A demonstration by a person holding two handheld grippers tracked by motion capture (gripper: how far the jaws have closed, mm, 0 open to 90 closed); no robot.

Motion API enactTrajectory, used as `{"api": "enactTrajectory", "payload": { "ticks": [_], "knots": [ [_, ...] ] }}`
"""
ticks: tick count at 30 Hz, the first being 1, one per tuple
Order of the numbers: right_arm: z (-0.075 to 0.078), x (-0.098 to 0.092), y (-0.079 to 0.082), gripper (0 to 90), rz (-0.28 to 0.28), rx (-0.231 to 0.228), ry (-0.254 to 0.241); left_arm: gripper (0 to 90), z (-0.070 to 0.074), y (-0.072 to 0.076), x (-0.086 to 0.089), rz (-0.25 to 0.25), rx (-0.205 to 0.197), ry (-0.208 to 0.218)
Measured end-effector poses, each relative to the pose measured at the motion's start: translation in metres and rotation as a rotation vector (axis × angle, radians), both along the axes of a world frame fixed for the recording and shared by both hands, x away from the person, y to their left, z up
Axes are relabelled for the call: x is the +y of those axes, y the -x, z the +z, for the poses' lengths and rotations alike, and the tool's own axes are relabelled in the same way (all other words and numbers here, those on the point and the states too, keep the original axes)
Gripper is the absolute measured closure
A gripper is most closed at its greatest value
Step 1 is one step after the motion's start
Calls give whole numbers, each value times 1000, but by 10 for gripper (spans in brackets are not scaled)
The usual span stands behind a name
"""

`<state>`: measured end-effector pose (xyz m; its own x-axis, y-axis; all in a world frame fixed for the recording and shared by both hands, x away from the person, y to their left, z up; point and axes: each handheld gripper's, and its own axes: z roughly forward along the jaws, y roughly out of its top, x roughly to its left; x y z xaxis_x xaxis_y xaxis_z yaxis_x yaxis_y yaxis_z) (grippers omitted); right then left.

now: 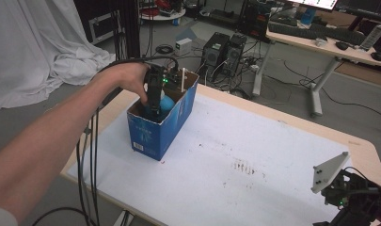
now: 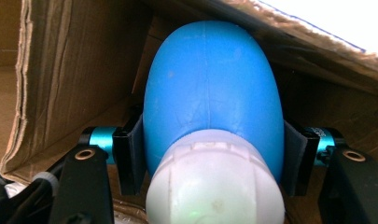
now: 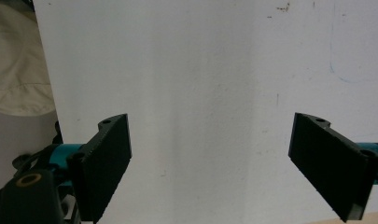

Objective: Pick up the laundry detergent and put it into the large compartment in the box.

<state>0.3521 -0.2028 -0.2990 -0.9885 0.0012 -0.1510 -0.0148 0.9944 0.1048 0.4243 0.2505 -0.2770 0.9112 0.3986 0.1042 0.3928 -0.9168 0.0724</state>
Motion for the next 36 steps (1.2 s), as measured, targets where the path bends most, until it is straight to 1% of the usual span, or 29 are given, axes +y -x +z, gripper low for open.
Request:
{"api": "enactTrajectory", "payload": {
  "ticks": [2,5,10,12,14,15,16,17,19,22,24,26,27,29,31,32,36],
  "knots": [
    [0,-1,1,123,-2,0,1,378,0,2,-1,-12,-5,-10],
    [-1,-1,1,123,-1,0,-1,377,0,3,-2,-13,-9,-18],
    [0,0,2,123,-1,1,-3,376,0,2,-2,-5,-9,-8],
    [0,0,2,123,-1,2,-2,374,0,2,-2,-6,-4,-11],
    [0,0,2,123,1,1,-4,371,0,1,-2,10,0,-9],
    [0,0,2,123,-1,1,-5,353,0,0,-3,9,0,-13],
    [0,0,2,123,-3,1,-6,349,-1,0,-3,20,-2,-9],
    [0,-1,2,123,-8,0,-4,343,-1,-1,-3,23,5,-10],
    [0,-1,2,123,-1,0,-3,336,0,-2,-3,29,9,-6],
    [0,-1,3,123,2,-1,-9,318,1,-3,-1,46,8,11],
    [0,-2,3,123,0,-1,-8,316,2,-3,0,44,9,17],
    [0,-1,2,123,3,-2,-6,309,4,-3,1,53,-6,26],
    [0,-1,2,123,-1,-1,-3,294,6,-4,2,52,-10,25],
    [0,-1,2,123,-3,-1,-5,294,7,-4,2,58,-14,30],
    [0,0,2,123,1,1,-2,294,9,-4,2,60,-18,27],
    [0,0,2,123,1,1,-2,294,10,-4,2,61,-12,23],
    [0,0,2,123,2,1,-5,294,13,-4,2,68,-16,27]
  ]
}}
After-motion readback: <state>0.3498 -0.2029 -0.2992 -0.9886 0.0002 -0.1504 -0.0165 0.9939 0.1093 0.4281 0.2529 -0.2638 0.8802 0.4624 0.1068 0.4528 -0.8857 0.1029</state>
